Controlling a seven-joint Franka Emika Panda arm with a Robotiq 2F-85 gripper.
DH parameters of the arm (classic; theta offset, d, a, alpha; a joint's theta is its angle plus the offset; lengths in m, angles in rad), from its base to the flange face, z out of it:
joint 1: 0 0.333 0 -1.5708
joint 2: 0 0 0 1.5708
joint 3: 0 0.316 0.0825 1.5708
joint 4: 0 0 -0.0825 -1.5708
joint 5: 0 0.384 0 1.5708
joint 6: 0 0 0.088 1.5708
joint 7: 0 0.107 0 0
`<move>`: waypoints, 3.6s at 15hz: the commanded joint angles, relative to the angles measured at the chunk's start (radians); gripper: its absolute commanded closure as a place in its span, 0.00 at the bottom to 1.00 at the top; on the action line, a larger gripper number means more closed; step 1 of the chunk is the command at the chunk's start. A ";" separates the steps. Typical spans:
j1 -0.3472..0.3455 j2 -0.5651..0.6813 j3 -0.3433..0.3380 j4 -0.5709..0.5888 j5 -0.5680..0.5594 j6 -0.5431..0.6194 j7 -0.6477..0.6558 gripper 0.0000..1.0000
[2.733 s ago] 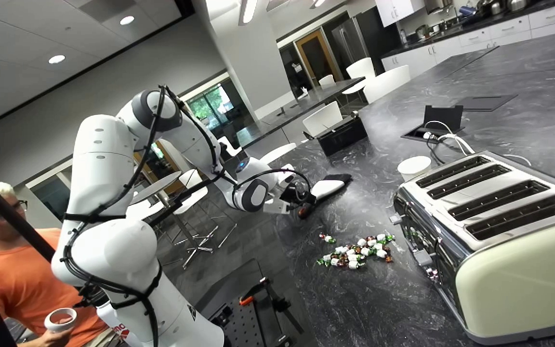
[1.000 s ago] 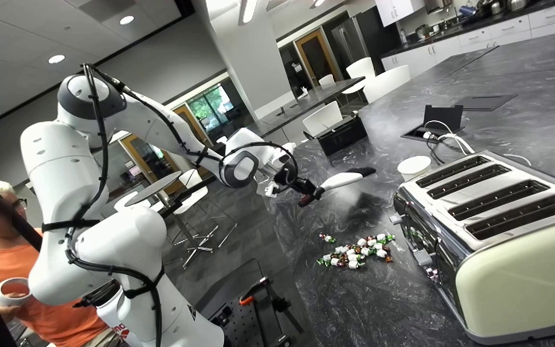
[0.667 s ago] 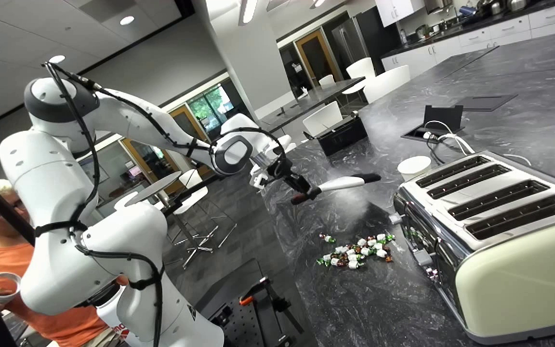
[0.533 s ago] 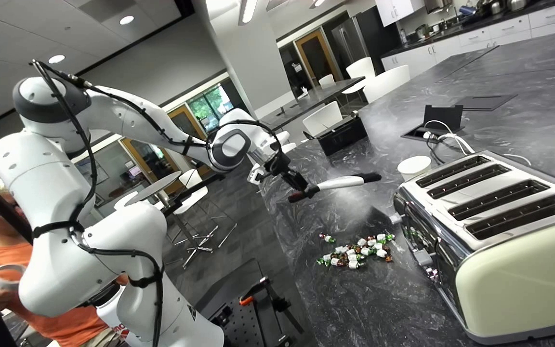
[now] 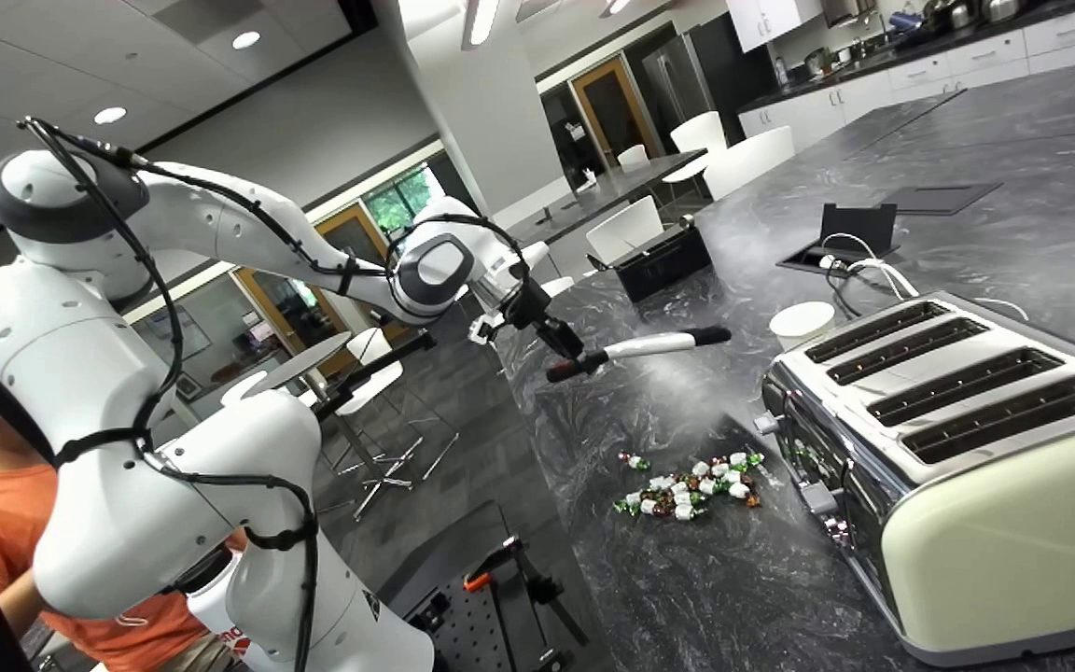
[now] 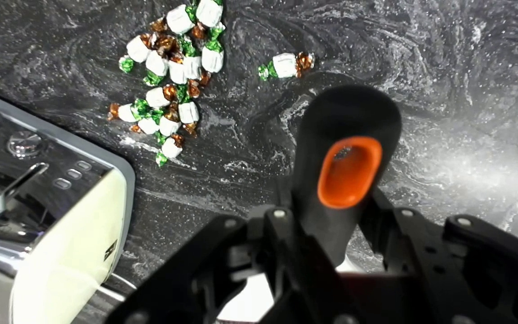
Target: Sweep the candy forward
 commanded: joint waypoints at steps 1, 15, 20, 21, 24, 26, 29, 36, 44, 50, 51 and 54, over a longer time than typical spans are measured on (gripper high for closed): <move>0.055 -0.039 -0.103 0.018 -0.008 -0.113 0.018 0.86; 0.066 0.143 -0.434 0.045 0.557 -0.609 -0.052 0.86; -0.042 0.241 -0.387 0.017 0.595 -0.592 0.029 0.86; -0.059 0.254 -0.376 0.013 0.598 -0.587 0.041 0.86; -0.128 0.265 -0.328 0.008 0.609 -0.576 0.067 0.86; -0.172 0.260 -0.289 0.007 0.619 -0.573 0.072 0.86; -0.234 0.241 -0.217 0.007 0.649 -0.551 0.076 0.86; -0.338 0.185 -0.039 0.001 0.746 -0.433 0.075 0.86; -0.323 0.107 -0.025 -0.009 0.715 -0.458 0.116 0.86; -0.266 0.040 -0.062 0.006 0.645 -0.552 0.175 0.86; -0.244 0.034 -0.076 0.008 0.633 -0.576 0.184 0.86; -0.174 0.039 -0.113 0.018 0.632 -0.637 0.213 0.86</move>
